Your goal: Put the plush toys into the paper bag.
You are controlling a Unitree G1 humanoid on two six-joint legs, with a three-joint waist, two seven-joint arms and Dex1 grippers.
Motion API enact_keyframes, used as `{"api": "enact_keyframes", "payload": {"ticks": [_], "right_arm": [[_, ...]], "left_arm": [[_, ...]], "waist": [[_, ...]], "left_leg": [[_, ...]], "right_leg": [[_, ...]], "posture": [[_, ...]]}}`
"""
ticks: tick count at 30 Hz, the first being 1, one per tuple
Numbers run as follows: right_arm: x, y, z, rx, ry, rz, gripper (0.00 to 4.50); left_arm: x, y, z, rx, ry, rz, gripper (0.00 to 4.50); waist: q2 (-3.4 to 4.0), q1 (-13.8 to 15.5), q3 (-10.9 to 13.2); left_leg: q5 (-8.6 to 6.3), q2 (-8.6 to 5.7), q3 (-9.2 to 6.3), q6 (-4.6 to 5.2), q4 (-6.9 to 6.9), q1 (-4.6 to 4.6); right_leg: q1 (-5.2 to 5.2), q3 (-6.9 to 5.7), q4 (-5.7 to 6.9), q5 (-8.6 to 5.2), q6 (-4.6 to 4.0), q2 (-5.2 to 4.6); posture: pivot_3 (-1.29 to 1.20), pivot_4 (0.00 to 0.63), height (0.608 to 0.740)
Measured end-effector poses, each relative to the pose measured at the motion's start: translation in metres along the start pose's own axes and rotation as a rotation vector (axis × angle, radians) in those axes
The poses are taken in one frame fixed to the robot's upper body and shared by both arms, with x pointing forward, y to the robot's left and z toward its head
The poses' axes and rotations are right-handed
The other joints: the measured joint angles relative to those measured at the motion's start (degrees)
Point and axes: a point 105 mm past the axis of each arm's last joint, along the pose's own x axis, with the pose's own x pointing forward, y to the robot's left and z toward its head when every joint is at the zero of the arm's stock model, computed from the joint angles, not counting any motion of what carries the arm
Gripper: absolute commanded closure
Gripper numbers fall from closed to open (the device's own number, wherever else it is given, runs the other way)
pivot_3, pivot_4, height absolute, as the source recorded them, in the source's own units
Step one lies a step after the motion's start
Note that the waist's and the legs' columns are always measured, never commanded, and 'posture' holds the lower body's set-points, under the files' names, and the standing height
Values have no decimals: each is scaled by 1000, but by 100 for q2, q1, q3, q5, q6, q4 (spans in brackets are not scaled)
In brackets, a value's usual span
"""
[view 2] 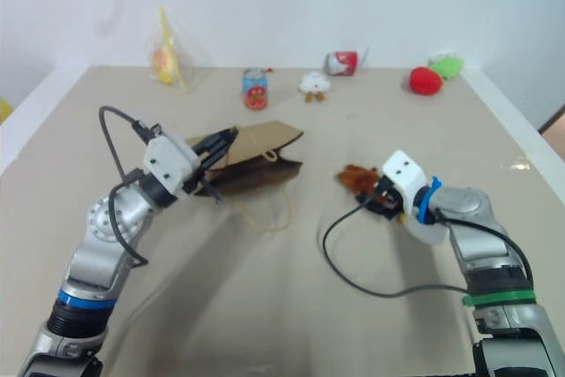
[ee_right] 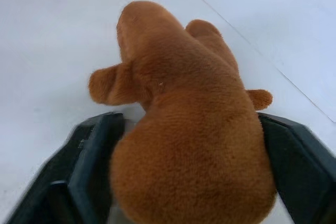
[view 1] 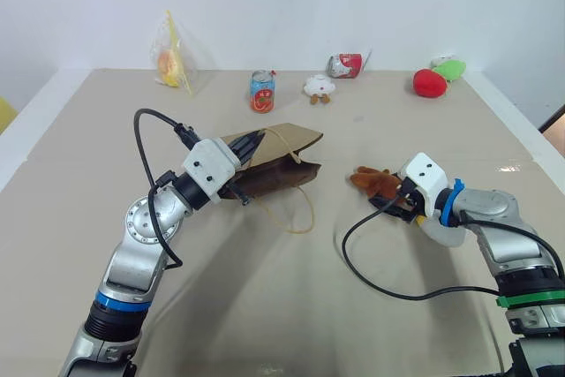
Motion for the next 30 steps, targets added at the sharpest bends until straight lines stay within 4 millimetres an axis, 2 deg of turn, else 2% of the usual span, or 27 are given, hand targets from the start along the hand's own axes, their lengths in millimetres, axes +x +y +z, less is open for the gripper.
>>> {"api": "enact_keyframes", "payload": {"ticks": [3, 4, 6, 7, 10, 13, 14, 15, 17, 18, 19, 20, 24, 27, 30], "right_arm": [[4, 0, -1, -19, -14, -20, 2776], [4, 0, -1, -22, -13, -22, 2911], [4, 0, 1, -47, -23, -29, 3664], [4, 0, 2, -63, -25, -31, 3837], [3, 1, 4, -94, -35, -30, 3895], [-1, 8, 18, -115, -84, 19, 3895], [-8, 14, 40, -114, -161, 71, 3895], [-10, 15, 45, -110, -180, 86, 3895], [-24, 24, 76, -94, -263, 183, 3895], [-27, 25, 82, -102, -279, 195, 3895], [-39, 32, 106, -118, -344, 247, 3895], [-49, 69, 144, -126, -445, 427, 3895], [-36, 102, 149, -66, -434, 565, 3895], [-33, 110, 159, -79, -448, 589, 3895], [-22, 126, 165, -96, -449, 625, 3895]], "left_arm": [[0, 0, 0, 1, -1, 1, 4500], [0, 0, 0, 1, -1, 2, 4500], [0, 1, 0, -3, 1, 15, 4500], [0, 2, 0, -6, 2, 19, 4500], [0, 4, 0, -15, 0, 33, 4500], [0, 8, -1, -26, 3, 58, 4500], [1, 10, 0, -28, 0, 70, 4500], [1, 10, 0, -29, 1, 72, 4500], [0, 12, -1, -29, 4, 79, 4500], [0, 12, -1, -30, 4, 80, 4500], [1, 12, 0, -32, 2, 84, 4500], [1, 14, -1, -34, 5, 104, 4500], [2, 14, -2, -23, 15, 117, 4500], [3, 15, -1, -20, 15, 133, 4500], [6, 18, 1, -12, 7, 157, 4500]], "waist": [[0, 1, 0], [0, 1, 0], [0, 0, 0], [0, -1, 0], [0, 0, 0], [4, -8, 2], [6, -7, 3], [8, -7, 5], [16, -11, 10], [16, -12, 10], [15, -11, 10], [12, -4, 8], [11, 2, 7], [11, 1, 7], [11, 1, 7]], "left_leg": [[3, 0, 0, 3, 1, 5], [3, 0, 1, 3, 1, 5], [3, 0, 2, 3, 1, 4], [3, 0, 2, 3, 1, 4], [3, 0, 2, 3, 1, 3], [3, 1, 3, 3, 1, 1], [3, 4, -2, 2, 0, 0], [3, 4, -2, 3, 0, -1], [3, 5, -1, 2, -1, -3], [3, 7, -2, 2, -1, -2], [3, 9, -5, 2, -1, -2], [3, 9, -10, 1, 0, -1], [3, 4, -2, 2, 3, -5], [3, 4, -2, 2, 3, -8], [2, 5, -9, 1, 3, -12]], "right_leg": [[3, 0, 1, 3, 5, 0], [3, 0, 1, 3, 5, 0], [3, 1, 1, 3, 5, 0], [2, 1, 1, 3, 5, 0], [1, 1, 1, 3, 5, -1], [-3, 2, 2, 3, 5, 1], [-3, -1, 2, 3, 4, 5], [-4, 0, 3, 3, 4, 4], [-6, 1, 3, 3, 4, 5], [-5, 0, 3, 3, 4, 6], [-4, -2, 2, 3, 4, 7], [-2, -9, 2, 2, 3, 7], [-4, -6, 3, 2, 3, -2], [-5, -5, 1, 2, 3, -2], [-8, -11, 2, 1, 0, 0]], "posture": [[0, 150, 740], [0, 150, 740], [0, 150, 740], [0, 150, 740], [0, 150, 740], [0, 150, 740], [0, 150, 740], [0, 150, 740], [0, 150, 740], [0, 150, 740], [0, 150, 740], [0, 150, 740], [0, 150, 740], [0, 150, 740], [0, 150, 740]]}}
